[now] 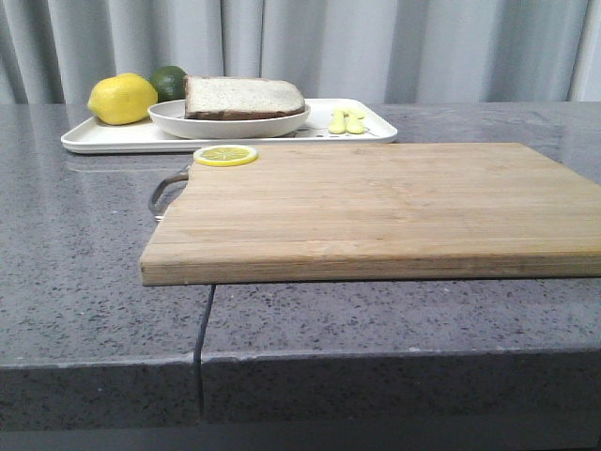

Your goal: Place bread and move sandwich to tray

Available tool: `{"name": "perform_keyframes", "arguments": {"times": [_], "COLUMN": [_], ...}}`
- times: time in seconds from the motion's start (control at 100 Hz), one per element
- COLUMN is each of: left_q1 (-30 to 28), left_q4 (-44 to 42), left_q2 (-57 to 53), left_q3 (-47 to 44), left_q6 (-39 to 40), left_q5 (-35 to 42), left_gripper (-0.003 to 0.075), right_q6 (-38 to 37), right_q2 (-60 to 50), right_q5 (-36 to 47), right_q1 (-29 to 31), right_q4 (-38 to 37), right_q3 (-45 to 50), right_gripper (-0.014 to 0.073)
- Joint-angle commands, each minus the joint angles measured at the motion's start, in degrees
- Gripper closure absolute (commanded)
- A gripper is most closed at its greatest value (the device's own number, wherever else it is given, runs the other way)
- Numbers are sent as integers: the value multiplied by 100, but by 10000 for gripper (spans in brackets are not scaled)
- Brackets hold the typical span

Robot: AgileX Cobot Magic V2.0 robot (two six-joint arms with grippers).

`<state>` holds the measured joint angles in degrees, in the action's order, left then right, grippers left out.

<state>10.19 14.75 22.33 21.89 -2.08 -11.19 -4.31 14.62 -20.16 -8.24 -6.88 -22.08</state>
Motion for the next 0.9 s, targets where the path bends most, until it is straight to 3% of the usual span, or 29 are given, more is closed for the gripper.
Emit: {"name": "perform_keyframes", "arguments": {"times": [0.0, 0.04, 0.15, 0.89], "left_q1": [54, 54, 54, 54], "left_q4": [70, 70, 70, 52], "left_q2": [23, 23, 23, 23], "left_q3": [154, 154, 154, 121], "left_q6": [14, 14, 14, 14], "left_q5": [488, 488, 488, 496], "left_gripper": [699, 741, 739, 739], "right_q6": [-15, -15, -15, -15], "right_q2": [54, 54, 54, 54], "right_q5": [473, 473, 473, 473], "right_q1": [31, 31, 31, 31], "right_q4": [-83, -83, -83, -78], "right_q3": [-145, -145, -145, -145], "right_gripper": [458, 538, 722, 713]}}
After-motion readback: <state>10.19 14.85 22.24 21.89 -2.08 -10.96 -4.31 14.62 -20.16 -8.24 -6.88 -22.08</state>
